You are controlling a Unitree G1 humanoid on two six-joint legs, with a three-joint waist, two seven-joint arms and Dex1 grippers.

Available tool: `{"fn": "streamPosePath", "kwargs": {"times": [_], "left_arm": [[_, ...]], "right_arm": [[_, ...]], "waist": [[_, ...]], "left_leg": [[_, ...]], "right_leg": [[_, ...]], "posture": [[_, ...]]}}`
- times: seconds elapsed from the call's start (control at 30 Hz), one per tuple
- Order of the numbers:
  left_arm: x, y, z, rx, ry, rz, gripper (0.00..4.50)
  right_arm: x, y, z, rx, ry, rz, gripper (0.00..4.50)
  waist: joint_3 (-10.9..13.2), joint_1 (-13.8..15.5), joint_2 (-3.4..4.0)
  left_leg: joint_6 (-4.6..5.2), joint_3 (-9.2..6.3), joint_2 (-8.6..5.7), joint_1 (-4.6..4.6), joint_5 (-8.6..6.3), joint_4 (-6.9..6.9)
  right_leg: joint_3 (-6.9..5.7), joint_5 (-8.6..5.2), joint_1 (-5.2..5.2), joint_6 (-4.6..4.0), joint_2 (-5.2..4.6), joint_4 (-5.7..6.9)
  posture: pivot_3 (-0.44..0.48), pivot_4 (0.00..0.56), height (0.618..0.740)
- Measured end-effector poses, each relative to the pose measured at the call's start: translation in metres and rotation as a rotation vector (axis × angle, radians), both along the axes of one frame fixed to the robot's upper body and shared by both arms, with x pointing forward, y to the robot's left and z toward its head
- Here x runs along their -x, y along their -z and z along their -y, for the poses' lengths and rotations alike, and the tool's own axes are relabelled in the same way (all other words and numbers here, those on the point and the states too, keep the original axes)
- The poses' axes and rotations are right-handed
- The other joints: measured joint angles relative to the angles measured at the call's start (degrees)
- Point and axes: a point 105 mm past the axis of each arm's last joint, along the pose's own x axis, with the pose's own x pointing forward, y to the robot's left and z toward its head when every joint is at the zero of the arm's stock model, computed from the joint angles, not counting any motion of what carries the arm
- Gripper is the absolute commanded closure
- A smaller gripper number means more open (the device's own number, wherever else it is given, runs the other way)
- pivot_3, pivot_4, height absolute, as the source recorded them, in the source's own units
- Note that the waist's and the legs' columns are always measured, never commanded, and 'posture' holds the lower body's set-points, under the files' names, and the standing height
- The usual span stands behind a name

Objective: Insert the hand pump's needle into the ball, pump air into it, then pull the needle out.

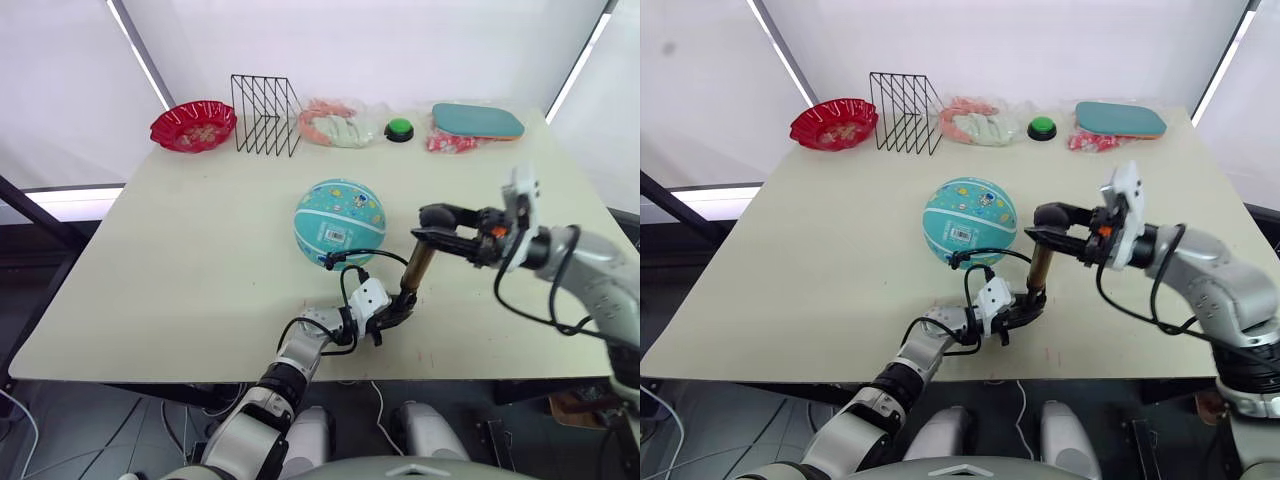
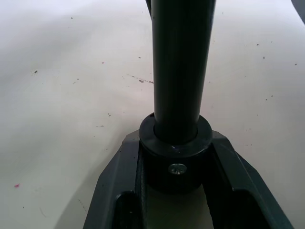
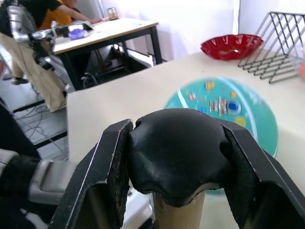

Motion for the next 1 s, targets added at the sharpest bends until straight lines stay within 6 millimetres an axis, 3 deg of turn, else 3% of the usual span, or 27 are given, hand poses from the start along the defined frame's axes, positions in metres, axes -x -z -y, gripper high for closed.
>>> {"fn": "streamPosePath", "kwargs": {"times": [0.2,0.33,0.63,0.8,1.0], "left_arm": [[0.001,0.001,-0.001,-0.004,-0.003,-0.010,3.45],[0.000,0.001,0.000,-0.003,-0.004,-0.013,3.45],[0.000,-0.010,0.005,0.030,0.028,0.016,3.45],[0.000,-0.014,0.009,0.045,0.037,0.028,3.45],[0.000,-0.014,0.012,0.047,0.042,0.031,3.45]], "right_arm": [[-0.001,0.036,-0.014,0.033,-0.005,-0.023,2.47],[-0.001,0.035,-0.016,0.044,-0.007,-0.002,2.47],[0.006,0.000,0.008,0.072,0.026,-0.099,2.47],[0.010,-0.056,0.018,0.029,0.009,-0.039,2.47],[0.012,-0.093,0.024,-0.009,-0.004,-0.003,2.47]], "waist": [[-0.19,0.01,-0.14],[-0.23,0.03,-0.15],[0.67,0.65,0.08],[1.26,1.55,-0.16],[1.46,1.87,-0.20]], "left_leg": [[-0.01,0.04,0.01,0.23,-0.01,-0.08],[-0.01,0.07,0.00,0.24,-0.01,-0.08],[0.00,-0.08,-0.17,-0.66,0.00,0.09],[0.01,-0.12,-0.26,-0.86,0.00,0.15],[0.01,-0.10,-0.26,-0.87,0.00,0.16]], "right_leg": [[0.03,-0.02,0.09,-0.02,0.00,-0.02],[0.07,-0.02,0.10,-0.02,-0.01,-0.02],[-0.01,0.02,-0.51,0.02,-0.13,-0.04],[-0.02,0.09,-0.64,0.11,-0.21,-0.10],[0.00,0.09,-0.65,0.11,-0.22,-0.10]], "posture": [[0.000,0.150,0.740],[0.000,0.150,0.740],[0.000,0.150,0.740],[0.000,0.150,0.740],[0.000,0.150,0.740]]}}
